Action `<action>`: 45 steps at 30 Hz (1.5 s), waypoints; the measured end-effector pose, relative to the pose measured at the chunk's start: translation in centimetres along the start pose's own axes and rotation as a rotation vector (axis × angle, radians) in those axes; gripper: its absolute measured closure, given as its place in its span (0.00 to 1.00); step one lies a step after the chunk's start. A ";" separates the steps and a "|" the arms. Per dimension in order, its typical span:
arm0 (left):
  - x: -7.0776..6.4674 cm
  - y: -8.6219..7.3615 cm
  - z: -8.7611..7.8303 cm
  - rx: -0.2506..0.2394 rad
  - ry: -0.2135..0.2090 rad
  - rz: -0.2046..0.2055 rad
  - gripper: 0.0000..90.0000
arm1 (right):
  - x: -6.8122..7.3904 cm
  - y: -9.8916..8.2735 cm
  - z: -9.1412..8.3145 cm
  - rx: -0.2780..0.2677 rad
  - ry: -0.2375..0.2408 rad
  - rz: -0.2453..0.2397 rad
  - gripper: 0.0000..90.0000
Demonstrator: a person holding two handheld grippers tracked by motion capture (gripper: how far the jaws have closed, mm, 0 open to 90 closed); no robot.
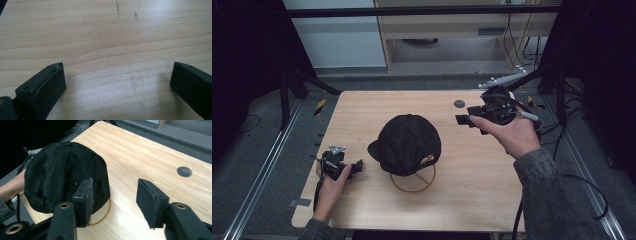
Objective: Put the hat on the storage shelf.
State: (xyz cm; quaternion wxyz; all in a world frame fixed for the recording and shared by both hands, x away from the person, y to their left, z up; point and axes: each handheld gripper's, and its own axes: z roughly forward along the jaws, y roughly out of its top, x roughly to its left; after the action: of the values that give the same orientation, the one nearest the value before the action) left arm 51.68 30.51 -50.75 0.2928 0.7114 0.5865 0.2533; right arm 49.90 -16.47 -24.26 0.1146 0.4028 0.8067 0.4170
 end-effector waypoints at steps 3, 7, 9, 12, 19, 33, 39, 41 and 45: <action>0.0 0.0 0.0 -0.001 0.000 -0.001 0.00 | -0.3 -0.4 -0.2 -0.005 -0.005 0.012 0.48; 0.0 0.0 0.0 -0.001 0.000 0.000 0.00 | -0.8 -0.8 -0.5 -0.015 -0.024 0.022 0.42; 0.0 0.0 0.0 -0.001 0.000 0.000 0.00 | -1.0 -0.9 -0.6 -0.022 -0.032 0.027 0.40; 0.0 0.0 0.0 -0.001 0.000 0.000 0.00 | -1.1 -1.0 -0.9 -0.029 -0.038 0.025 0.38; 0.0 0.0 0.0 -0.001 0.000 0.000 0.00 | -1.3 -1.1 -1.4 -0.051 -0.054 0.025 0.33; 0.0 0.0 0.0 -0.001 0.001 -0.002 0.00 | -2.6 -2.6 -1.9 -0.090 -0.118 0.021 0.07; 0.0 0.0 0.0 -0.001 0.001 -0.002 0.00 | -3.7 -4.0 -2.2 -0.104 -0.147 0.039 0.07; 0.0 0.0 0.0 -0.001 0.001 -0.002 0.00 | -4.0 -4.5 -2.3 -0.101 -0.161 0.037 0.07; 0.0 0.0 0.0 -0.001 0.001 -0.003 0.00 | -4.9 -5.7 -2.5 -0.102 -0.191 0.054 0.08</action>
State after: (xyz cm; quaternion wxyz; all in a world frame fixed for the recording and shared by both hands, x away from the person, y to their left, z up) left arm 51.65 30.47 -50.76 0.2933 0.7102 0.5876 0.2538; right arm 48.63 -23.40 -27.77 0.2002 0.4559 0.7587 0.4201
